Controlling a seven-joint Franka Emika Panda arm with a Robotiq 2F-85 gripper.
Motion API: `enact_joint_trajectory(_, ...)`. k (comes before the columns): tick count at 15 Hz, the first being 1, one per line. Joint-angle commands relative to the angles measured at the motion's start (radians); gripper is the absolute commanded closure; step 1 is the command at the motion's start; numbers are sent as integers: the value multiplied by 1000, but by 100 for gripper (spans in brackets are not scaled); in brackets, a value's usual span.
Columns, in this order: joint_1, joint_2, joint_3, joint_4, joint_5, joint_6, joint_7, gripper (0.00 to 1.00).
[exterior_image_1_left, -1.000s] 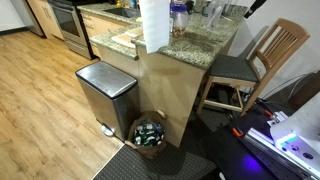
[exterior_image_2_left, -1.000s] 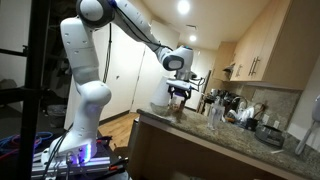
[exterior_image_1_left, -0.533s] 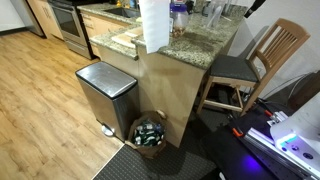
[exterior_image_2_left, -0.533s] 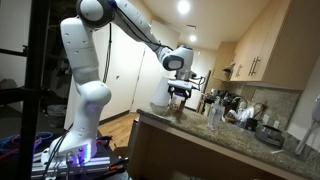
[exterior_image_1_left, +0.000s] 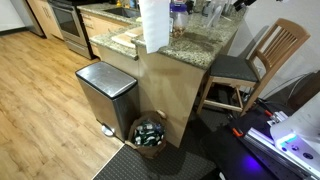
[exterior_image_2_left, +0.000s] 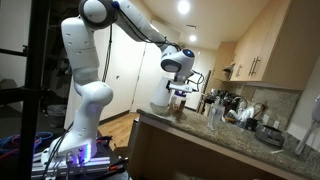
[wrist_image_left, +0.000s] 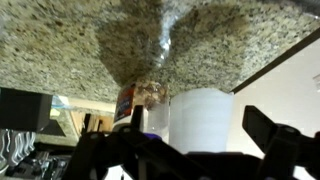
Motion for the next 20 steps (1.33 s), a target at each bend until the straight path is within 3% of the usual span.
enact_joint_trajectory(1, 20, 21, -35, 24, 235, -80, -247, 0)
enact_joint_trajectory(2, -52, 15, 47, 6, 174, -49, -144, 0)
enact_joint_trajectory(7, -46, 54, 64, 26, 262, -110, -248, 0)
enact_joint_trajectory(9, 8, 77, 120, 78, 392, -113, -300, 0)
enact_joint_trajectory(10, 93, 111, 59, 43, 479, -65, -440, 0)
enact_joint_trajectory(14, 218, 260, 20, 187, 760, -67, -717, 0)
enact_joint_trajectory(16, 213, 322, 2, 228, 927, -80, -867, 0)
enact_joint_trajectory(17, 65, 258, 170, 168, 835, -85, -741, 0)
enact_joint_trajectory(20, 62, 321, 153, 213, 907, -78, -827, 0)
